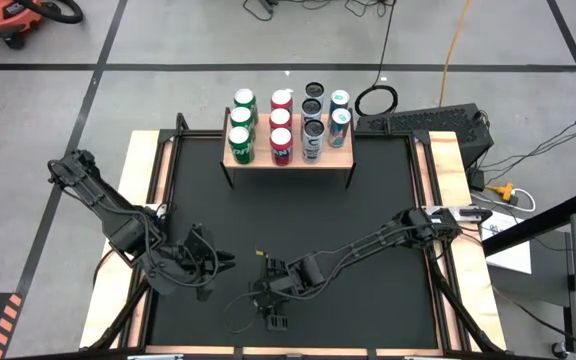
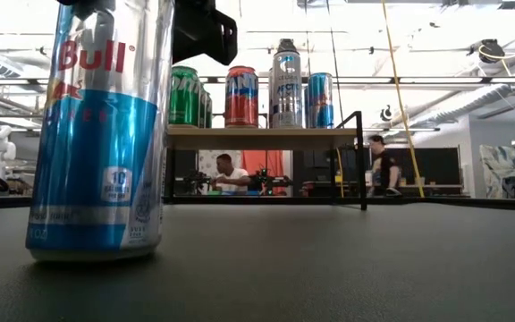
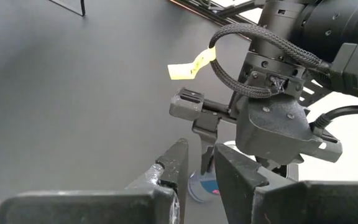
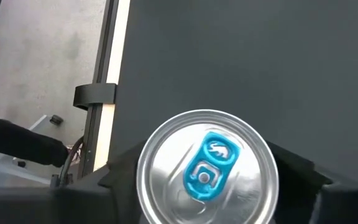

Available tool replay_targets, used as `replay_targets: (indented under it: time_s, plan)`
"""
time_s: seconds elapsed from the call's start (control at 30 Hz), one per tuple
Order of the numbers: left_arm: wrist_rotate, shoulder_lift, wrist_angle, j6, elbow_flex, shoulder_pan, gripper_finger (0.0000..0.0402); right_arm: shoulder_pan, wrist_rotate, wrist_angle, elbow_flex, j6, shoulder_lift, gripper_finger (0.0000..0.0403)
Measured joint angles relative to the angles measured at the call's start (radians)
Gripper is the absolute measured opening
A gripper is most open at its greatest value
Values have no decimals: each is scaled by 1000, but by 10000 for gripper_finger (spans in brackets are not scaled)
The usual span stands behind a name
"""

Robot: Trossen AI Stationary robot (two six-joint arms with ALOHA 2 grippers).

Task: Place canned beverage on shelf
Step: Put the blue soda can on the shelf aligned with the other blue soda can

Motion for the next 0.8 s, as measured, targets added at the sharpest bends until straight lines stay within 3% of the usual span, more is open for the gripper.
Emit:
replay_targets:
  time_s: [0.23, 0.5, 0.8]
  plan:
    - [0, 0, -5, 1, 0, 0, 81, -1, -3, -5, 0, 0, -5, 215]
    - [0, 0, -5, 1, 0, 0, 81, -4, -9, -43, 0, 2, -24, 220]
    - [0, 0, -5, 1, 0, 0, 81, -24, -35, -130, -1, -38, -133, 219]
